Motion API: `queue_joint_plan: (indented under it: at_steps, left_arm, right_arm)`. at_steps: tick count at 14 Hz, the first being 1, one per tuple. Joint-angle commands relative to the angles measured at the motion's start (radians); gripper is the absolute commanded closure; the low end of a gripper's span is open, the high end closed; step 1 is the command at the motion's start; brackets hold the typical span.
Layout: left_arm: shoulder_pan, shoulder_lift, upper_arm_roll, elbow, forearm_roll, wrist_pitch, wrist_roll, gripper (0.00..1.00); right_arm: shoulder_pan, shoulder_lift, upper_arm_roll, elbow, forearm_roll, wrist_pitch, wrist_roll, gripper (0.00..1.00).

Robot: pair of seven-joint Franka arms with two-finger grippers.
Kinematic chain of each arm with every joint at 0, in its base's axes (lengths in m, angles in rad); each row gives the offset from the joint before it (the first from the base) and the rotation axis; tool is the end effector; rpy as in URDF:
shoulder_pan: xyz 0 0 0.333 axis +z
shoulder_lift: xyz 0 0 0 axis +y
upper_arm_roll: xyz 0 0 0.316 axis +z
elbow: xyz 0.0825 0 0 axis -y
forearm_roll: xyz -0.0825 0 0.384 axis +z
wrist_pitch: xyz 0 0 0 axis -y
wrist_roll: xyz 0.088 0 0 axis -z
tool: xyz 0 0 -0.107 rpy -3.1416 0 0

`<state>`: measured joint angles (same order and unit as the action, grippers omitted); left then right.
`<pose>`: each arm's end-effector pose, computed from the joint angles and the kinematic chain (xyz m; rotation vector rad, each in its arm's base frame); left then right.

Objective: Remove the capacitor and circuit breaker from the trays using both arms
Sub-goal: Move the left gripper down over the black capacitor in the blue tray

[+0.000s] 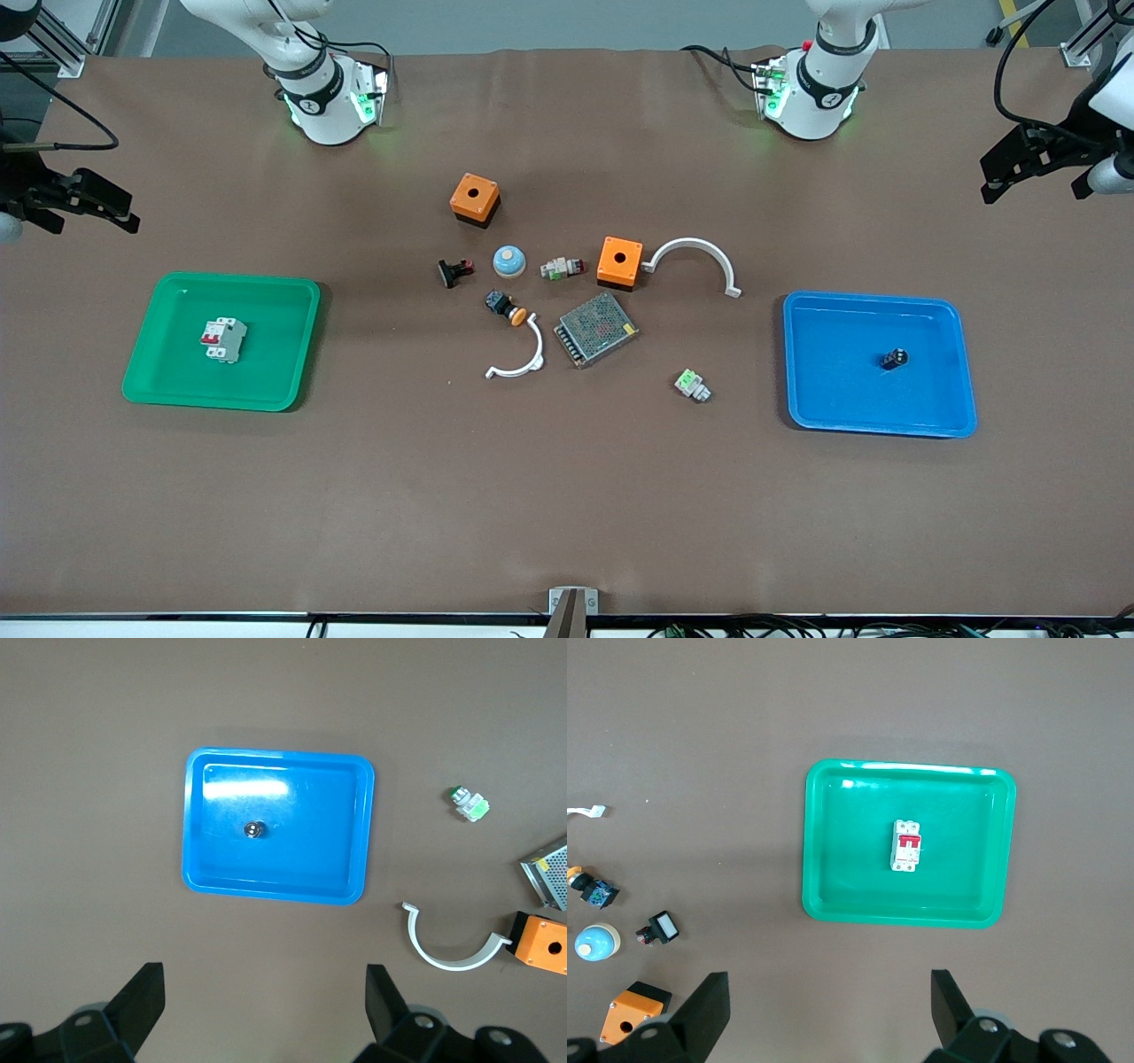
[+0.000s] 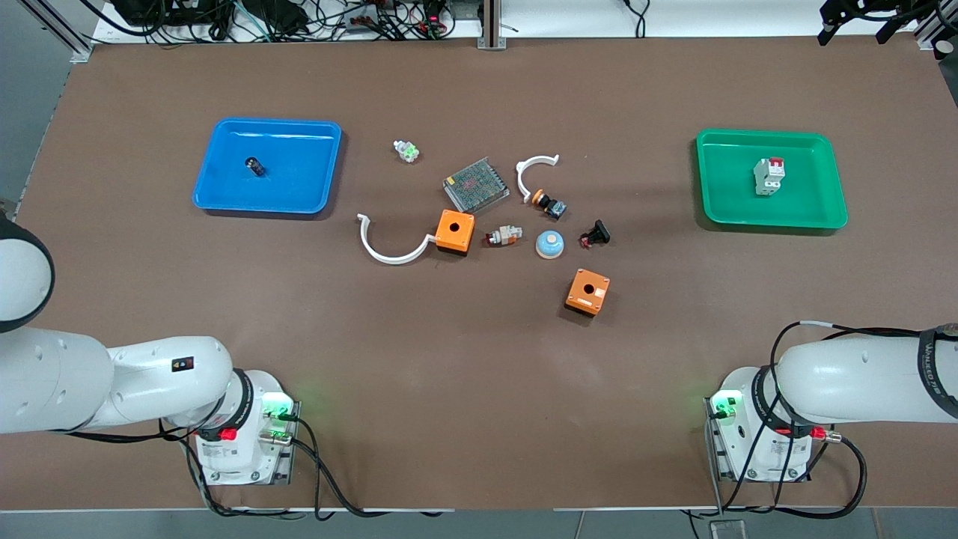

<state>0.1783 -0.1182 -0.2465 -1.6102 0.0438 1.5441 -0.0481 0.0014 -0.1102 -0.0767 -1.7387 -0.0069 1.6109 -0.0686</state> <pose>0.5141 -0.0390 0.6650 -3.0708 0.0260 -0.0809 0.5199 -0.0420 0.6077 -3.1386 0.0091 0.0279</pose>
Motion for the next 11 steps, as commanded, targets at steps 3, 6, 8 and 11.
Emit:
queue_joint_plan:
  at_steps: [3,6,8,11]
  left_arm:
    - [0.010,0.032,0.003,0.019,-0.045,0.001,0.039,0.00]
    - [0.013,0.098,0.018,0.015,-0.074,0.014,0.117,0.00]
    - [0.013,0.161,0.019,0.003,-0.093,0.062,0.117,0.00]
    - [0.047,0.210,0.018,-0.089,-0.094,0.187,0.108,0.00]
  right_arm:
    - [-0.001,-0.026,0.001,-0.024,0.021,-0.003,0.000,0.00]
    - [-0.001,-0.025,0.000,-0.022,0.021,-0.003,-0.004,0.00]
    - [-0.001,-0.026,0.000,-0.021,0.019,-0.003,-0.005,0.00]
    - [0.000,-0.026,0.001,-0.021,0.013,-0.002,-0.007,0.00]
